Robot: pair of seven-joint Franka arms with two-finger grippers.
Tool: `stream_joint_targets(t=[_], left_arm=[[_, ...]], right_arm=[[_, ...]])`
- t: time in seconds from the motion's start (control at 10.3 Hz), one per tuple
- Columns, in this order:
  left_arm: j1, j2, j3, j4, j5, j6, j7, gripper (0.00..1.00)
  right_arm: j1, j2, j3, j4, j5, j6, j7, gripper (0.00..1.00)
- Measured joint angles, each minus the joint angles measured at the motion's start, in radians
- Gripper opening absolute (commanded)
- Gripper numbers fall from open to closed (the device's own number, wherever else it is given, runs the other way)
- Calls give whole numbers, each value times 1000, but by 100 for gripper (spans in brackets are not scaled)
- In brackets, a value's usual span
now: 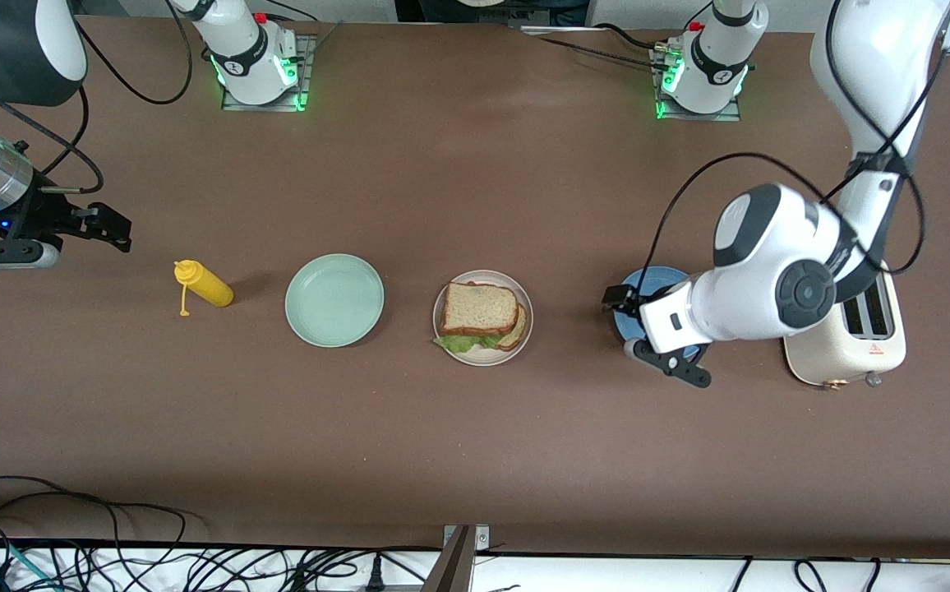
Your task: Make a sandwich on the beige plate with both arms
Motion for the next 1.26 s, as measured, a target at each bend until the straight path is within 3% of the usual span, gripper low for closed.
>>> stream_joint_targets(t=[0.19, 0.68, 1.07, 1.26], left_arm=[[16, -102, 12, 2, 52, -79, -22, 100], [119, -315, 30, -3, 53, -329, -22, 100], [-16, -457, 267, -150, -55, -283, -24, 100], [-59, -523, 327, -227, -48, -234, -24, 100]], right_arm=[[0, 2, -1, 11, 0, 10, -2, 100], [2, 24, -2, 105, 0, 7, -4, 100], [2, 27, -12, 109, 0, 3, -4, 100], [2, 27, -18, 111, 0, 2, -4, 100]])
